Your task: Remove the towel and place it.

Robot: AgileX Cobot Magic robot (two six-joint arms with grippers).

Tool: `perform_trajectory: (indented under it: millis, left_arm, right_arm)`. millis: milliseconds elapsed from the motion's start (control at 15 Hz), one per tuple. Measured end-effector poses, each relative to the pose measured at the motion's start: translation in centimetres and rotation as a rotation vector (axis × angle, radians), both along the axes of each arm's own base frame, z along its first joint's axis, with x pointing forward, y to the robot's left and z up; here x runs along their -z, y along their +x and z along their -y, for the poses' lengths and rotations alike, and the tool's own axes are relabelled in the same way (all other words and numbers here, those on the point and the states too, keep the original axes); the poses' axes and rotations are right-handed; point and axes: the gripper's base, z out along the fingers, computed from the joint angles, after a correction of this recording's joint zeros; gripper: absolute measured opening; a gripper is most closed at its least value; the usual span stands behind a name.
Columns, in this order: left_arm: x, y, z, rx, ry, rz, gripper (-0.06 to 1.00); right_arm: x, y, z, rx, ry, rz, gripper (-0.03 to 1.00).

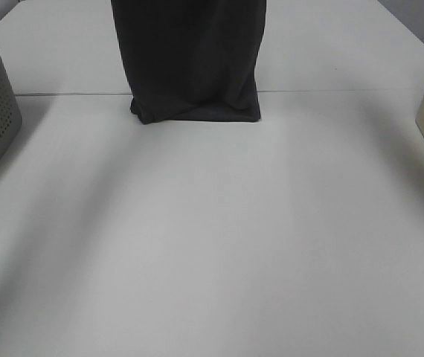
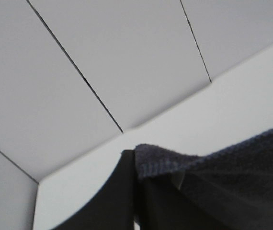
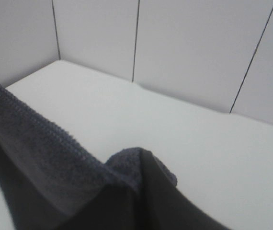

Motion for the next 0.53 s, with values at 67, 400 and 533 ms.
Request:
perform_trajectory:
  millis: [67, 400, 533]
  left_arm:
    - [-0.4, -0.8, -0.1, -0.001, -0.002, -0.058, 0.00]
    - [-3.5, -7.2, -1.4, -0.025, -0.020, -0.386, 0.00]
    - [-3.6, -7.5, -1.2, -0.033, -0.074, -0.408, 0.00]
  right_arm:
    - [-0.3, -0.7, 0.1, -0.011, -0.009, -0.038, 0.01]
    - [-1.8, -5.7, 1.0, -0.092, -0.090, -0.314, 0.01]
    - [-1.7, -6.7, 1.2, -0.106, -0.111, -0.403, 0.01]
